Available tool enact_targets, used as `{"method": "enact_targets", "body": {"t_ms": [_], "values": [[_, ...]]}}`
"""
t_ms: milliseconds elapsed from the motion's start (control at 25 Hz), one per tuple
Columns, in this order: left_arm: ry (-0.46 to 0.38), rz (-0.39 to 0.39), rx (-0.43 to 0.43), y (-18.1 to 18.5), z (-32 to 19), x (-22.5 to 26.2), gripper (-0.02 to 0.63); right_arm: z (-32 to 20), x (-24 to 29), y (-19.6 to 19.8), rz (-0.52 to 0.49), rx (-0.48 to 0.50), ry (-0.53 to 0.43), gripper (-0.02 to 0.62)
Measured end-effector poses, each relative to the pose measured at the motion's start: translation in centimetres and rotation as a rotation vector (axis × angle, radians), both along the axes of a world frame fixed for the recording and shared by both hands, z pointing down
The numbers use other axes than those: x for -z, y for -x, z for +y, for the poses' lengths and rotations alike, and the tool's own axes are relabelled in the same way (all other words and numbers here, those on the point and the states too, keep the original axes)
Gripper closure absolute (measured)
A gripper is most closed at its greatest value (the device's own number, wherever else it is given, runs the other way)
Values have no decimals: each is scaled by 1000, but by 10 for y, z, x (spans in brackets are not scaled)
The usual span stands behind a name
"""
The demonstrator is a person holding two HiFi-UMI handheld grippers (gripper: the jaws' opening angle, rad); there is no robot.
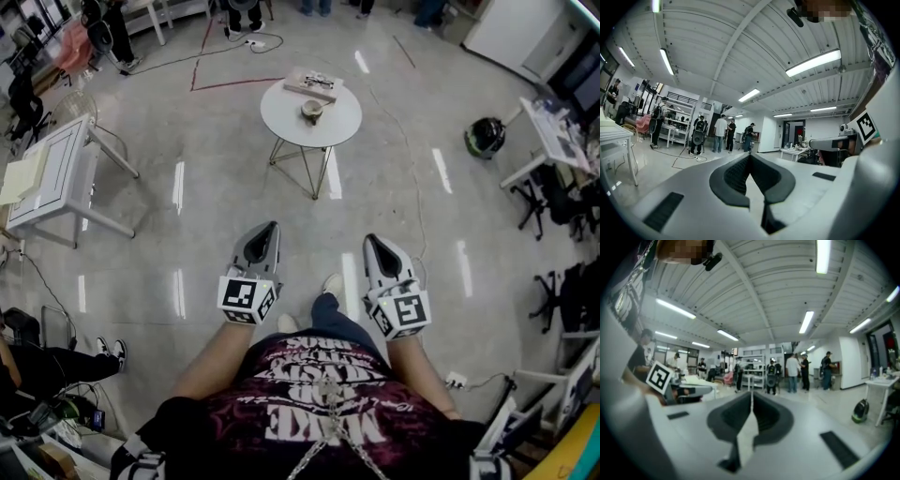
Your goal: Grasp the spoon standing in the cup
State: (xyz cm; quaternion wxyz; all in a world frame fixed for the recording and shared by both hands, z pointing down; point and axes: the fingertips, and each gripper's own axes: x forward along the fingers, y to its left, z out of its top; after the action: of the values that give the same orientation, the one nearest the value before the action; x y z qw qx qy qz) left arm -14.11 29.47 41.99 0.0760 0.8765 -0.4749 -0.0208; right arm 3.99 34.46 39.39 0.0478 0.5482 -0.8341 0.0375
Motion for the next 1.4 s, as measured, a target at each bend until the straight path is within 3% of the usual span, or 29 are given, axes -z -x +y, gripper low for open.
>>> {"method": "enact_targets", "body": {"t_ms": [440,1400], "values": [[22,-17,86,28,-38,-7,583,-53,-8,-20,6,-32,5,558],[87,-12,59,-49,-127,-32,583,-139,-34,-73,20,-3,80,558]]}}
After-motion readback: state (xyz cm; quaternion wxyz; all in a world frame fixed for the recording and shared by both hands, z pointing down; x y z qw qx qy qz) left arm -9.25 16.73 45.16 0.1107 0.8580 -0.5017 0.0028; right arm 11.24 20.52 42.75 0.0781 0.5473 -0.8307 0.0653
